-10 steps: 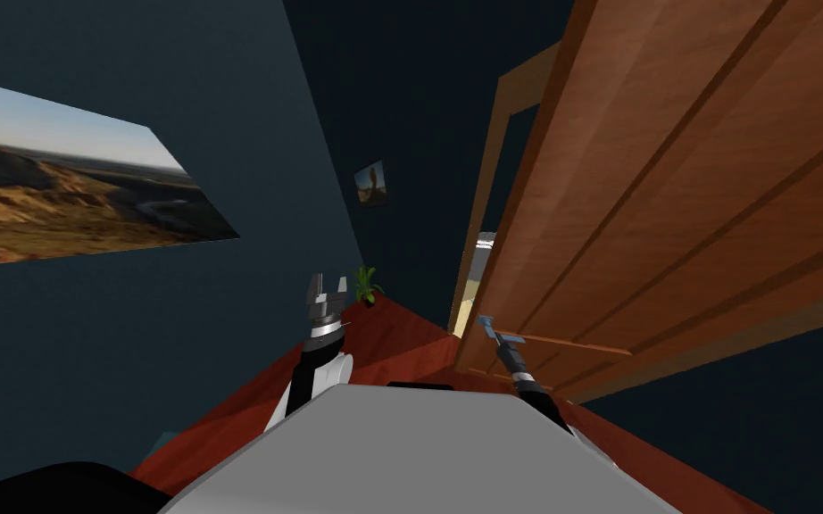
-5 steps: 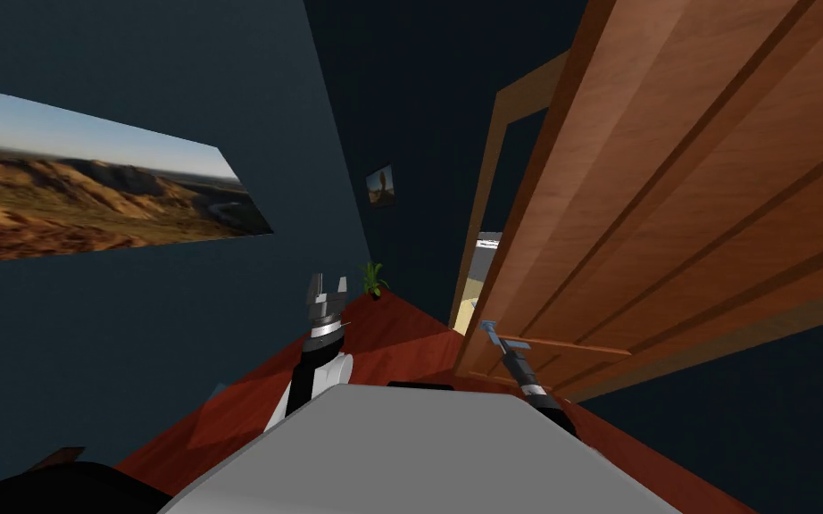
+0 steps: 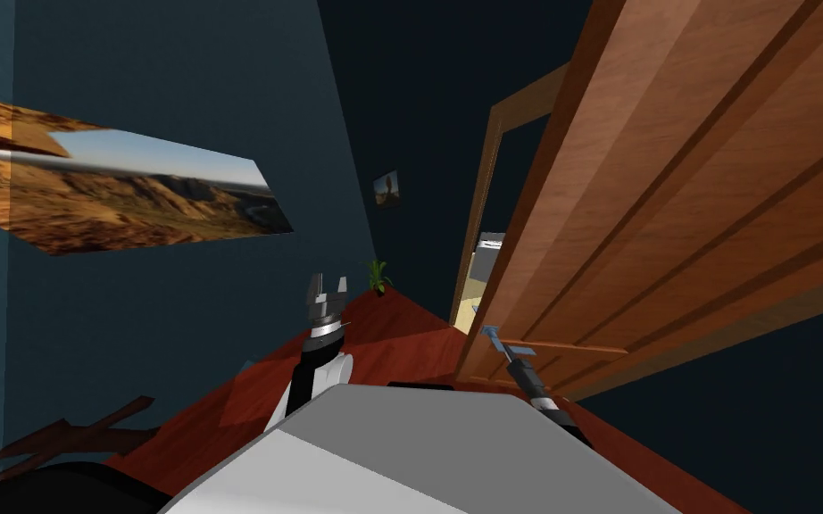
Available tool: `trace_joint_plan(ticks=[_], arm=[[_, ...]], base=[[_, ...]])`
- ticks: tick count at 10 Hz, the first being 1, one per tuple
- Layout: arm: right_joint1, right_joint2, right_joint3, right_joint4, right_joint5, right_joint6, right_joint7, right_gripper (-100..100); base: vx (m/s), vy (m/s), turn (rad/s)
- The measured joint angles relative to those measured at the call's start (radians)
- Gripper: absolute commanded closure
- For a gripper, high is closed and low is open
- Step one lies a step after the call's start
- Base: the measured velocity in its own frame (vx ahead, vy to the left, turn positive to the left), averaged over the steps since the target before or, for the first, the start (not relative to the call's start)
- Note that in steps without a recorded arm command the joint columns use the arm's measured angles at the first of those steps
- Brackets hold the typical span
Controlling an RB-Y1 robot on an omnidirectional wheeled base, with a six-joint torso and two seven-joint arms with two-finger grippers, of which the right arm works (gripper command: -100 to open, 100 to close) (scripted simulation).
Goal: Pull the door open
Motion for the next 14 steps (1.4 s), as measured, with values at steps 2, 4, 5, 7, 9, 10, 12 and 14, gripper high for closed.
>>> trace_joint_plan(ticks=[2,4,5,7,9,10,12,14], arm=[[0.006,-0.009,0.011,0.009,-0.004,-0.023,-0.007,100],[0.016,-0.018,0.025,0.017,-0.006,-0.051,-0.015,100],[0.021,-0.021,0.033,0.027,-0.007,-0.066,-0.018,100],[0.039,-0.032,0.048,0.026,-0.010,-0.089,-0.026,100],[0.044,-0.035,0.059,0.033,-0.010,-0.102,-0.031,100],[0.042,-0.036,0.063,0.043,-0.012,-0.108,-0.032,100],[0.045,-0.044,0.067,0.042,-0.019,-0.120,-0.035,100],[0.044,-0.046,0.078,0.062,-0.022,-0.139,-0.041,100]], base=[[-0.204,-0.081,0.164],[-0.199,-0.055,0.152],[-0.218,-0.080,0.179],[-0.218,-0.068,0.146],[-0.124,-0.037,0.110],[-0.234,-0.051,0.224],[-0.200,-0.059,0.165],[-0.223,-0.070,0.168]])
